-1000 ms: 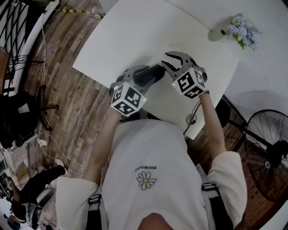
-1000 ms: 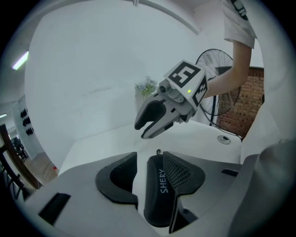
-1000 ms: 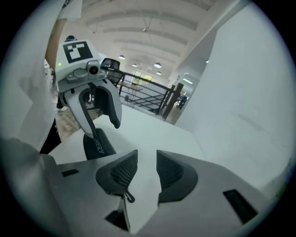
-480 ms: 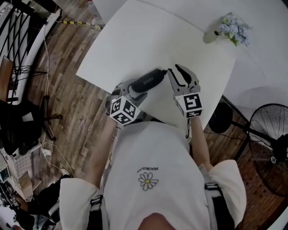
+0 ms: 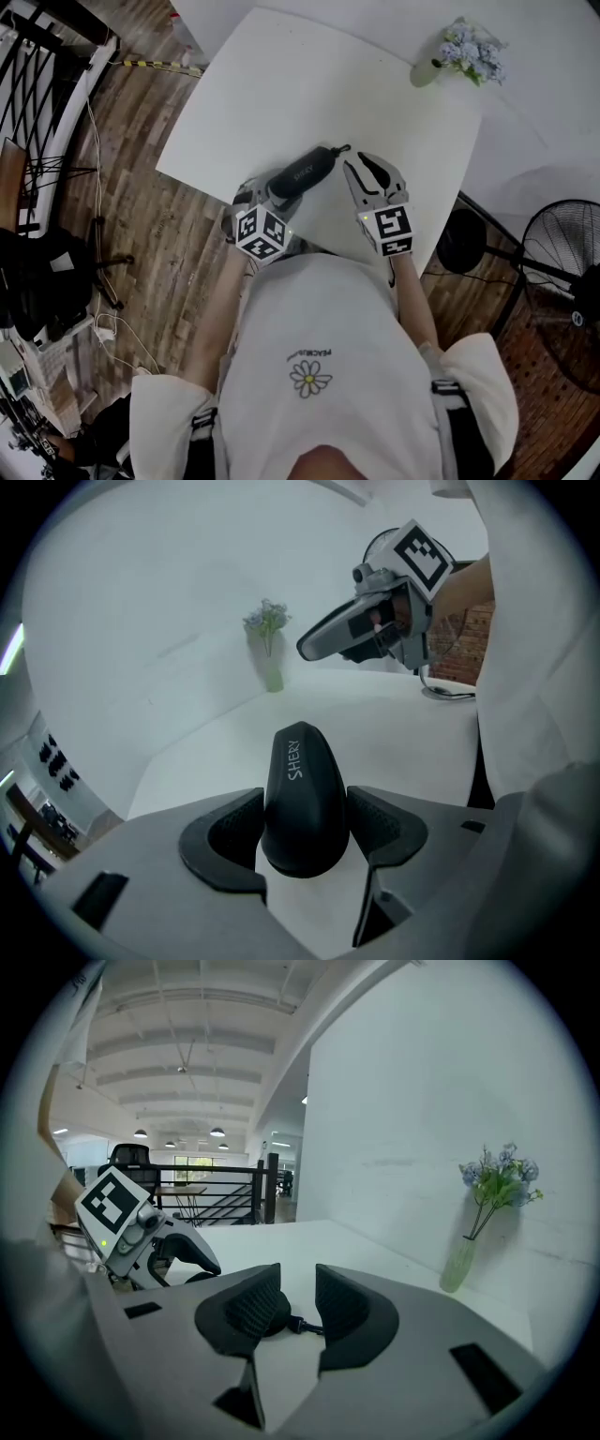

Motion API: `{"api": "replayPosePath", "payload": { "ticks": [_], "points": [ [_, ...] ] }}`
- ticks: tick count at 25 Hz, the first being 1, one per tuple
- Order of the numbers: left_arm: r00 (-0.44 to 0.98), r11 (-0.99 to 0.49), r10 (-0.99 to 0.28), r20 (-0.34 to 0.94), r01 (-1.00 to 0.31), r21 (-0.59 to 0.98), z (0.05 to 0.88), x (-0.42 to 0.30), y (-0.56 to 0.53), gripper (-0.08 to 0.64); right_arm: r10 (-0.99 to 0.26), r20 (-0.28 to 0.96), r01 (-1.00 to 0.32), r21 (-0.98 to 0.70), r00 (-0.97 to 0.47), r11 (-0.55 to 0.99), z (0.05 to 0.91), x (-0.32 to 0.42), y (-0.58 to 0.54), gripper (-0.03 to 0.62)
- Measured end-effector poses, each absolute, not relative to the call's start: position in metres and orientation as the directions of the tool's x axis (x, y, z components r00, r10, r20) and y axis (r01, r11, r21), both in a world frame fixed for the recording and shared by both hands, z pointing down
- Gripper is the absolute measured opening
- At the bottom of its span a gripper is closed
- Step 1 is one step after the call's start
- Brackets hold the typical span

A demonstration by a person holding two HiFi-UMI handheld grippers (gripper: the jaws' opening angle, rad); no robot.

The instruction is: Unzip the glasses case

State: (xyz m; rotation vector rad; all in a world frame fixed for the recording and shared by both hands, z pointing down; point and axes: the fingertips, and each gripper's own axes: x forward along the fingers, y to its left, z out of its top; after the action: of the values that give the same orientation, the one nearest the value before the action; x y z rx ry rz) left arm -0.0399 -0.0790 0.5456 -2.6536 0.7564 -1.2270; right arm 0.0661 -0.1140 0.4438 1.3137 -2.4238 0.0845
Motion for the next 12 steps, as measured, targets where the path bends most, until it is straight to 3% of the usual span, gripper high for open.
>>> {"api": "replayPosePath", "payload": {
  "ticks": [7, 12],
  "points": [
    [0.548, -0.849, -0.528, 0.648, -0.363, -0.384, 0.522, -0.037, -0.088, 0.276, -0.786, 0.379, -0.806, 0.148, -0.488, 0.573, 0.450, 0.067, -0.110, 0.114],
    [0.542, -0.801, -0.597, 0.591, -0.436, -0.410, 0.500, -0.043, -0.112, 0.276, -0.755, 0.436, -0.778, 0.173, -0.490, 0.604, 0.464, 0.060, -0.102, 0.114]
  ]
}}
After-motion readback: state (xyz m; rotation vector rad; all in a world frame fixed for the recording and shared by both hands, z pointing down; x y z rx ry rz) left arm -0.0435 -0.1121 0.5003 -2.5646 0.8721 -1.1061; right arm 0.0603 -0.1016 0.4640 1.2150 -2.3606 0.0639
